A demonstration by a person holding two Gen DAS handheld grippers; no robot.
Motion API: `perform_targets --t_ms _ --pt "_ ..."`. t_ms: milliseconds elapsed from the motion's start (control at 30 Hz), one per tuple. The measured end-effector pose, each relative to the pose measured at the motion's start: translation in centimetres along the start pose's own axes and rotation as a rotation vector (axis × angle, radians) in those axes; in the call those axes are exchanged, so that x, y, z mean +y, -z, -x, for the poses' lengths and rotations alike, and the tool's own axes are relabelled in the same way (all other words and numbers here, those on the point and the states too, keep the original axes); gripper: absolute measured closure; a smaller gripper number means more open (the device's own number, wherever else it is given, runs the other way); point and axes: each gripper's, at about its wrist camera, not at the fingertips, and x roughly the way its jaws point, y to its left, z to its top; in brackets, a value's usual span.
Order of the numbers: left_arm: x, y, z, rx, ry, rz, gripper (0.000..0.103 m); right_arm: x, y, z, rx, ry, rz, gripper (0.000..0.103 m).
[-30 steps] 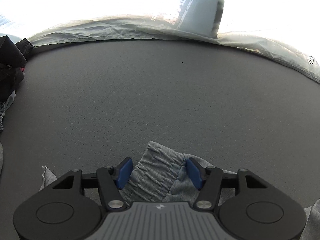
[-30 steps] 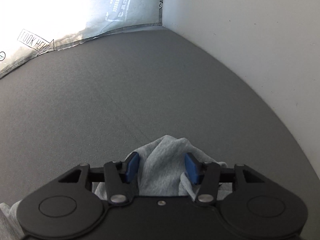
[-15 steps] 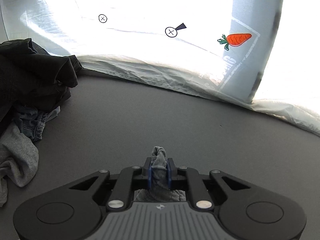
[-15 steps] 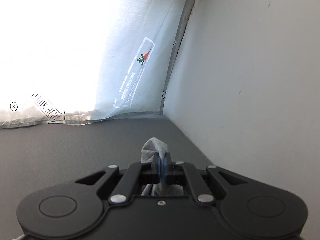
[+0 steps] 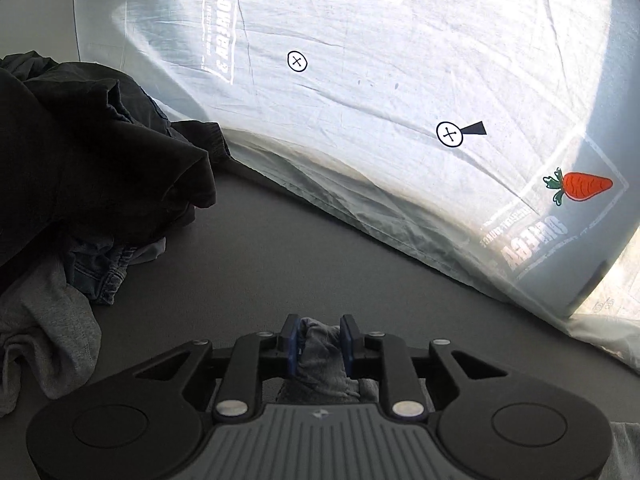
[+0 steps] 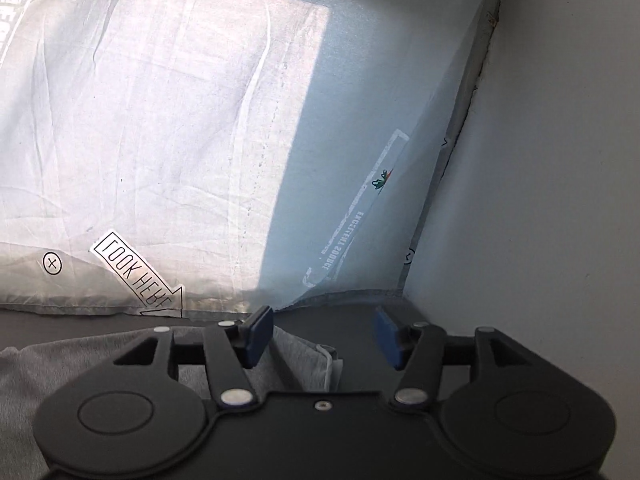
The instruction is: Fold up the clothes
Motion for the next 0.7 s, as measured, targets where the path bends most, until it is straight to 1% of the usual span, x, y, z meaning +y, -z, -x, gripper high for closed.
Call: perform_targets --t_ms 67,167,200,300,367,433,500,533,567,600,667,700 --pt "-0.9 1.0 1.2 0.001 -0.004 -0.051 0.073 -0.6 1.9 -0.5 0.058 -0.001 -0.053 0.046" --pt "-1.9 2.9 2.8 0.049 0.069 -0.086 0.070 -2.3 4.8 -1.6 0.156 -0.020 -0.190 0.048" --pt "-2.3 3.6 3.2 0.069 0.089 -0.094 0.069 -2.9 5.9 -2.0 0.187 -0.044 -0.261 0.048" --pt "-3.5 5.8 3.9 0.122 0.098 -0.115 0.067 -4.1 9.3 -2.4 0.253 -0.136 -0.489 0.049" --pt "-3.8 7.2 3.8 0.163 0.100 -0.088 0.067 -3.8 10.5 -3.2 0.273 -0.183 -0.587 0.049" --pt "-3.9 8.3 3.7 0.208 0.109 -0.041 0.067 -3.4 11.0 -4.1 0.294 -0.219 -0.644 0.049" --pt "-4.0 9.2 3.6 0.234 0.107 -0.018 0.067 -2.9 11.4 -4.9 0.315 -0.252 -0.696 0.050" --pt "-4.2 9.6 3.5 0.244 0.100 -0.019 0.067 -2.7 11.3 -5.3 0.324 -0.251 -0.698 0.052" --pt "-4.3 9.9 3.5 0.249 0.092 -0.024 0.067 -2.5 11.2 -5.6 0.333 -0.251 -0.701 0.061" --pt "-4.5 10.2 3.3 0.256 0.083 -0.043 0.067 -2.3 11.1 -5.9 0.342 -0.250 -0.703 0.078" --pt "-4.6 10.4 3.2 0.266 0.068 -0.072 0.067 -2.0 10.8 -6.3 0.348 -0.248 -0.710 0.103" --pt "-4.6 10.4 3.3 0.266 0.064 -0.078 0.067 -2.5 10.2 -4.9 0.299 -0.241 -0.718 0.102"
